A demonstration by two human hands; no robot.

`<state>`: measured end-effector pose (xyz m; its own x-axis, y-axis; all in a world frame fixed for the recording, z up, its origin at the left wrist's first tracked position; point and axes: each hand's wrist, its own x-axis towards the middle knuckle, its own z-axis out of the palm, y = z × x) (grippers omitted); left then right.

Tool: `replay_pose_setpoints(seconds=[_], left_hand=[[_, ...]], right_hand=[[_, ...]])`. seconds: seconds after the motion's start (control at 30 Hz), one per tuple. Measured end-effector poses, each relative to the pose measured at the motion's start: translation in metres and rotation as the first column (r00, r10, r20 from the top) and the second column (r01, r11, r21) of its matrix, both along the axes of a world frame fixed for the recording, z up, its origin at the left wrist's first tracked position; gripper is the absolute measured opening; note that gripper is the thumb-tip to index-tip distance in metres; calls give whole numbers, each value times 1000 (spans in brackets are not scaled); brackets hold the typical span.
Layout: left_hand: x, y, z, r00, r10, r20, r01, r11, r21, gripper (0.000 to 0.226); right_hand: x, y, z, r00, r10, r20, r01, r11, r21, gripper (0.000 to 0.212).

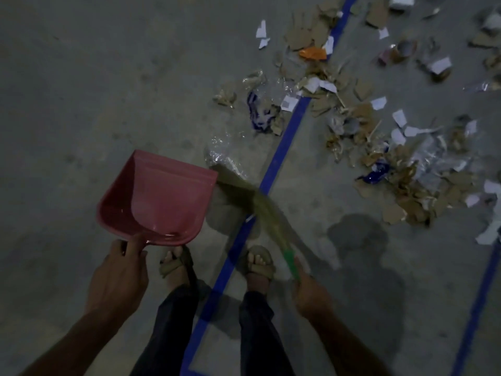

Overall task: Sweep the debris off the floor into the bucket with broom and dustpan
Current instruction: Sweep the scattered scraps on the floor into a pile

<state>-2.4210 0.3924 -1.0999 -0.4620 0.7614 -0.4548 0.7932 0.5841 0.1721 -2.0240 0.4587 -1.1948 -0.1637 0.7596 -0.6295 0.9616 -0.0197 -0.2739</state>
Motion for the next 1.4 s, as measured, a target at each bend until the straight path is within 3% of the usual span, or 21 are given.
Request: replay_pose_setpoints(seconds=[0.13, 0.2, 0.4, 0.63, 0.73, 0.8, 0.9, 1.03, 1.17, 1.27, 1.33, 1.4], left_hand=[[-23, 8, -6, 998, -59, 19, 59, 998, 4, 32], [-34, 12, -6, 998, -66, 16, 66, 998, 7, 32], [-64, 23, 7, 996, -83, 21, 81, 994, 76, 31], [-102, 27, 36, 996, -84, 34, 79, 991, 112, 32], [-126, 20, 43, 996, -76, 37, 72, 991, 113, 33], [-139, 15, 46, 997, -70, 32, 66, 993, 103, 33], [-157, 6, 44, 999, -44, 20, 43, 996, 80, 33], [-178, 10, 29, 1000, -13, -5, 13, 999, 38, 35], [-189, 31, 10, 996, 56, 65, -58, 998, 34, 37], [-187, 68, -3, 996, 41, 78, -45, 998, 42, 38], [-180, 97, -10, 998, 15, 61, -19, 998, 63, 36], [-170, 126, -13, 998, -17, 55, 14, 997, 71, 34]], right_hand=[[7, 63, -1, 929, -349, 122, 361, 927, -97, 59], [11, 94, 13, 874, -473, 115, 480, 877, -39, 59], [14, 118, 82, 812, -575, 102, 555, 814, 173, 62], [-35, 60, 141, 914, -402, 53, 392, 910, 132, 60], [-69, 42, 127, 948, -312, 63, 306, 948, 93, 56], [-104, 31, 112, 964, -263, -28, 264, 964, 22, 56], [-165, 22, 75, 992, -31, -126, 27, 999, -32, 58], [-262, 53, 46, 951, 291, -108, -300, 950, -82, 57], [-324, 113, 13, 908, 414, -56, -417, 892, -176, 62], [-332, 165, -18, 967, 253, 46, -240, 952, -190, 55], [-315, 196, -29, 1000, 15, -21, -18, 989, -146, 56], [-283, 228, -28, 955, -278, -107, 257, 950, -175, 62]])
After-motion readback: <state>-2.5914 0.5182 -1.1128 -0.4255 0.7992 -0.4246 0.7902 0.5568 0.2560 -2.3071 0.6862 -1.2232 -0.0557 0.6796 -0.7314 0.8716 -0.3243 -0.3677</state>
